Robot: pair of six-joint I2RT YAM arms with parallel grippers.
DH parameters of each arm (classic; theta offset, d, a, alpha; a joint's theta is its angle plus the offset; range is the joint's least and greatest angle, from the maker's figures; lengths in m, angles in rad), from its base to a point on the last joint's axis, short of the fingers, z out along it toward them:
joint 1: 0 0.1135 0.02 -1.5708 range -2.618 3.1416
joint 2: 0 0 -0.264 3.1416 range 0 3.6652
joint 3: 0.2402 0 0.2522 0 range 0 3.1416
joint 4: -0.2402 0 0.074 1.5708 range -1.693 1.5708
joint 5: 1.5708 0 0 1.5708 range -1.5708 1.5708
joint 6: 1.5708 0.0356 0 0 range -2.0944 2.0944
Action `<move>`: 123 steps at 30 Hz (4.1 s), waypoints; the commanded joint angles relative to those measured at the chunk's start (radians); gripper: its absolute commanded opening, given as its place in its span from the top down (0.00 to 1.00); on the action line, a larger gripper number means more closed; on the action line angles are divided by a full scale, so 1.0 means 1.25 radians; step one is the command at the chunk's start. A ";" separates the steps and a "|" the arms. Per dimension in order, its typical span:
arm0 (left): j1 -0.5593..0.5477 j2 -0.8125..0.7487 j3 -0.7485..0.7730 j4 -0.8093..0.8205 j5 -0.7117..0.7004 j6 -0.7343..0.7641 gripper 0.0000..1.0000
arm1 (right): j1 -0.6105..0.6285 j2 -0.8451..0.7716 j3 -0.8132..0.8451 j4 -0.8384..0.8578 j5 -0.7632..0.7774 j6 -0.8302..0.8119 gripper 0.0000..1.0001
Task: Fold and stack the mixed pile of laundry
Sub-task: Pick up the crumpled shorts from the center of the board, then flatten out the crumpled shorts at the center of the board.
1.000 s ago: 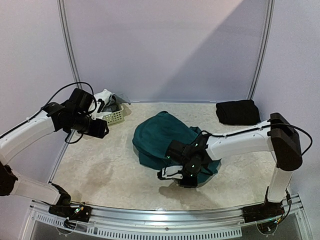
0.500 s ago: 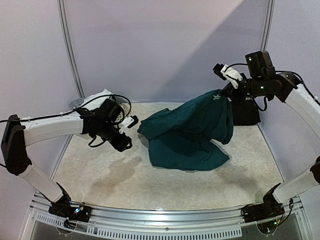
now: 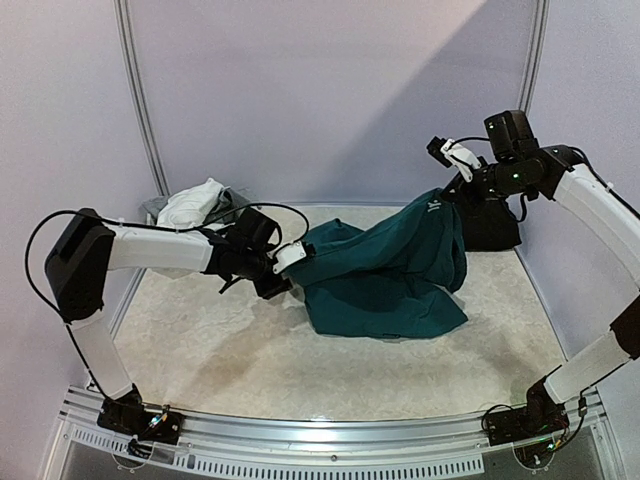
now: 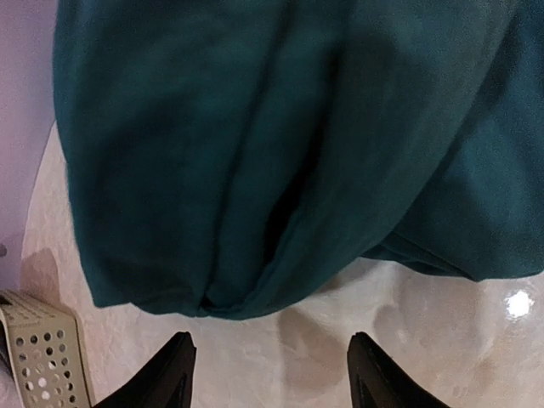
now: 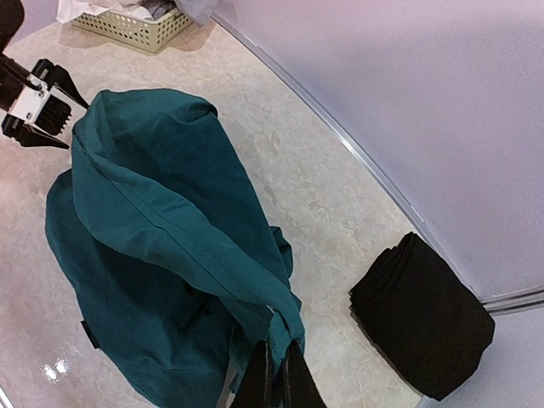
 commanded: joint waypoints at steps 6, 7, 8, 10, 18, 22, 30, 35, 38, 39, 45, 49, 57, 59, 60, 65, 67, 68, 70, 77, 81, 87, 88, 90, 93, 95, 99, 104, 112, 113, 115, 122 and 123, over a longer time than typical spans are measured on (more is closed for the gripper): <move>0.102 0.044 0.063 0.011 0.130 0.209 0.37 | -0.003 0.015 0.020 -0.020 -0.040 0.017 1.00; 0.109 0.052 0.072 0.003 0.133 0.221 0.37 | -0.003 0.013 0.019 -0.021 -0.040 0.016 1.00; 0.114 0.064 0.083 -0.004 0.133 0.232 0.37 | -0.003 0.012 0.019 -0.021 -0.040 0.016 1.00; 0.125 0.093 0.109 -0.021 0.136 0.249 0.37 | -0.003 0.009 0.018 -0.020 -0.037 0.019 1.00; 0.138 0.230 0.245 -0.084 0.134 0.302 0.40 | -0.003 0.011 0.029 -0.032 -0.035 0.023 1.00; 0.141 0.233 0.266 -0.132 0.156 0.317 0.42 | -0.003 0.012 0.026 -0.035 -0.029 0.019 1.00; 0.173 0.170 0.189 -0.119 0.222 0.347 0.40 | -0.004 0.018 0.031 -0.040 -0.031 0.016 1.00; 0.160 0.232 0.249 -0.112 0.188 0.359 0.40 | -0.003 0.017 0.038 -0.046 -0.039 0.022 1.00; 0.152 0.250 0.261 -0.103 0.181 0.375 0.40 | -0.003 0.019 0.035 -0.045 -0.039 0.028 1.00; 0.150 0.253 0.261 -0.097 0.179 0.377 0.40 | -0.003 0.019 0.033 -0.043 -0.039 0.030 1.00; 0.126 0.277 0.267 -0.091 0.163 0.414 0.51 | -0.003 0.033 0.028 -0.032 -0.031 0.036 1.00; 0.122 0.273 0.279 -0.099 0.180 0.401 0.72 | -0.003 0.038 0.025 -0.026 -0.013 0.035 1.00; 0.138 0.146 0.234 -0.017 0.059 0.300 1.00 | -0.056 0.045 0.080 -0.021 0.013 0.027 1.00; 0.146 0.087 0.242 -0.029 0.017 0.291 1.00 | -0.100 0.066 0.147 -0.039 0.002 0.027 1.00; 0.148 0.058 0.257 -0.048 -0.008 0.289 1.00 | -0.122 0.079 0.184 -0.052 -0.002 0.026 1.00; 0.144 -0.057 0.407 -0.194 -0.139 0.273 1.00 | -0.180 0.129 0.323 -0.067 -0.007 0.010 1.00; 0.132 -0.090 0.477 -0.246 -0.171 0.251 1.00 | -0.182 0.143 0.357 -0.059 -0.003 -0.001 1.00; 0.125 -0.104 0.510 -0.266 -0.185 0.244 1.00 | -0.184 0.147 0.382 -0.055 0.000 -0.006 1.00; 0.106 -0.132 0.575 -0.305 -0.218 0.238 1.00 | -0.185 0.159 0.428 -0.052 0.004 -0.011 1.00; -0.004 -0.214 0.713 -0.409 -0.351 0.273 1.00 | -0.192 0.123 0.522 -0.038 -0.025 0.006 1.00; -0.106 -0.294 0.706 -0.422 -0.413 0.266 1.00 | -0.192 0.033 0.505 -0.043 -0.102 -0.003 1.00; -0.322 -0.460 0.590 -0.333 -0.493 0.261 1.00 | -0.193 -0.142 0.405 -0.052 -0.202 -0.063 1.00; -0.362 -0.484 0.555 -0.296 -0.526 0.274 1.00 | -0.191 -0.167 0.396 -0.063 -0.218 -0.071 1.00; -0.478 -0.517 0.495 -0.230 -0.603 0.371 1.00 | -0.191 -0.215 0.393 -0.085 -0.254 -0.088 1.00; -0.650 -0.535 0.434 -0.201 -0.677 0.494 1.00 | -0.192 -0.286 0.396 -0.107 -0.286 -0.105 1.00; -0.746 -0.515 0.437 -0.167 -0.743 0.555 1.00 | -0.192 -0.327 0.398 -0.102 -0.298 -0.098 1.00; -0.855 -0.458 0.492 -0.084 -0.850 0.687 1.00 | -0.192 -0.387 0.399 -0.081 -0.301 -0.069 1.00; -0.820 -0.459 0.483 0.047 -0.861 0.720 1.00 | -0.192 -0.376 0.345 -0.053 -0.273 -0.088 1.00; -0.482 -0.560 0.244 -0.139 -0.687 0.232 1.00 | -0.191 -0.296 0.084 0.063 -0.252 -0.114 1.00; -0.436 -0.561 0.202 -0.162 -0.668 0.165 1.00 | -0.192 -0.271 0.043 0.091 -0.245 -0.111 1.00; -0.354 -0.556 0.104 -0.174 -0.623 0.059 1.00 | -0.192 -0.240 -0.074 0.172 -0.232 -0.093 1.00; -0.104 -0.377 -0.006 -0.097 -0.427 -0.131 1.00 | -0.191 -0.018 -0.148 0.386 -0.155 -0.017 1.00; -0.084 -0.334 0.016 -0.090 -0.422 -0.131 1.00 | -0.191 0.034 -0.125 0.399 -0.140 -0.010 1.00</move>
